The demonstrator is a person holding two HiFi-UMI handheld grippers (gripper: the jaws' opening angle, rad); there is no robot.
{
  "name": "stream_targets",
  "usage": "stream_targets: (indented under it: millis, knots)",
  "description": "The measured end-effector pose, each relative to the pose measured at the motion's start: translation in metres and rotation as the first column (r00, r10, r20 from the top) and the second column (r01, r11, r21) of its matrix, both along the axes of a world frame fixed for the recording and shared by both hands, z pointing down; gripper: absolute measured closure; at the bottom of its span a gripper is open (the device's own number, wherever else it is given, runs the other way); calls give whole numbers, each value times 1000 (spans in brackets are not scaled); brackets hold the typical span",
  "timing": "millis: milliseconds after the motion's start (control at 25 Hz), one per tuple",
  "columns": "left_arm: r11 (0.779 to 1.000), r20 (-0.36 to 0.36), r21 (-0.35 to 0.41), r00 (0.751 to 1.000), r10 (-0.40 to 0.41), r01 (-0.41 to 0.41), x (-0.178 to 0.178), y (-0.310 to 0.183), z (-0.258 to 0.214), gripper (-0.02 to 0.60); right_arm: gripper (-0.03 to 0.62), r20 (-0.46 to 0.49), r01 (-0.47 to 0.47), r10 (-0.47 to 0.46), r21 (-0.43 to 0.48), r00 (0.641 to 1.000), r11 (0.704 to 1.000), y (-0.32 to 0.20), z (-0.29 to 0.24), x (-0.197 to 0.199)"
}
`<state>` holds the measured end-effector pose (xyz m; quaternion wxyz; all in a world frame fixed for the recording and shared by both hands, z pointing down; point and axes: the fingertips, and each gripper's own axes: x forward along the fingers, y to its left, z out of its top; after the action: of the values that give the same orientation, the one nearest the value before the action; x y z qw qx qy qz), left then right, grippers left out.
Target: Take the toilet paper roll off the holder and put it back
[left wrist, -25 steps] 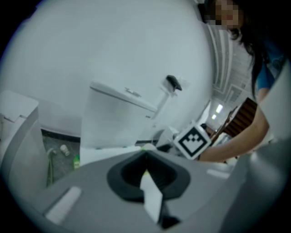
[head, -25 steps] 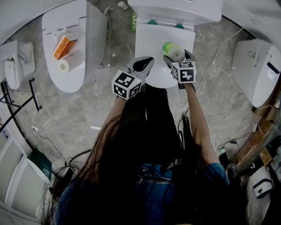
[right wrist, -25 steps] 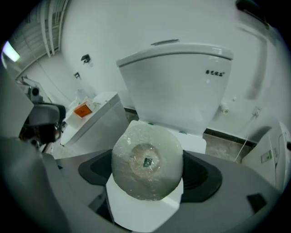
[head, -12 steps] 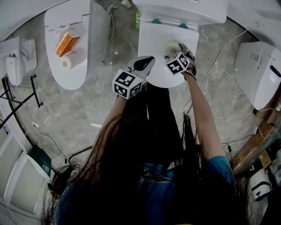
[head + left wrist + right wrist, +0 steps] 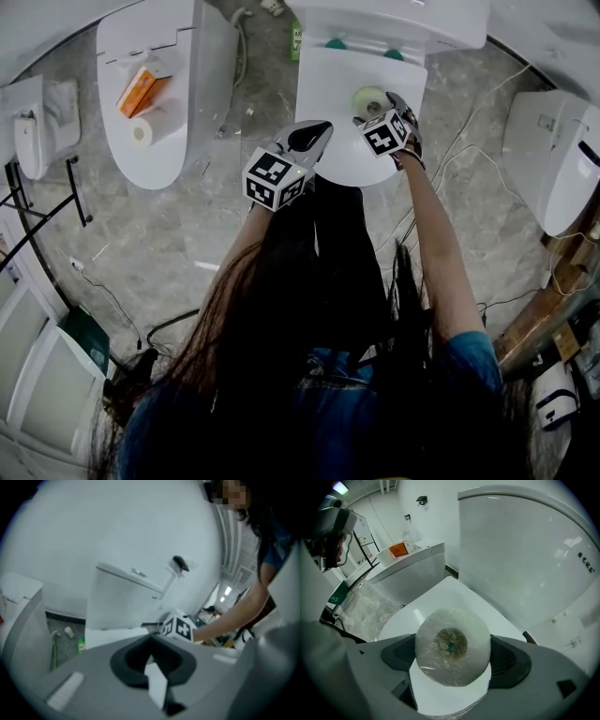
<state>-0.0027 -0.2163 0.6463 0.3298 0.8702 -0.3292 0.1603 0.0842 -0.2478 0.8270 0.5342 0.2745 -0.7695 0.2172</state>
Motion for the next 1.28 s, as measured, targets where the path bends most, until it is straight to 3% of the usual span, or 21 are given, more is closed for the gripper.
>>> stream_targets:
  millis: [320, 520, 760, 1040, 1280]
  knots:
    - [1000, 11, 9, 1000, 16, -16, -1, 5, -3, 586, 155, 10, -26, 27, -17, 1000, 1000, 2, -4, 1]
    - [1000, 21, 9, 1000, 2, -2, -9, 9, -3, 586, 155, 47, -41, 40, 19, 998, 999, 0, -20, 2]
    - [1000, 19, 20, 1000, 14, -14, -10, 16, -13, 586, 155, 163, -78, 65, 76, 985, 994, 1, -73, -1]
    - [999, 13, 46, 1000, 24, -25, -15, 26, -40, 586, 157, 351, -250, 196, 117, 916, 961, 15, -160, -1]
    - [996, -5, 86, 999, 34, -33, -16, 31, -78, 586, 158, 464, -403, 304, 131, 832, 906, 28, -234, -3]
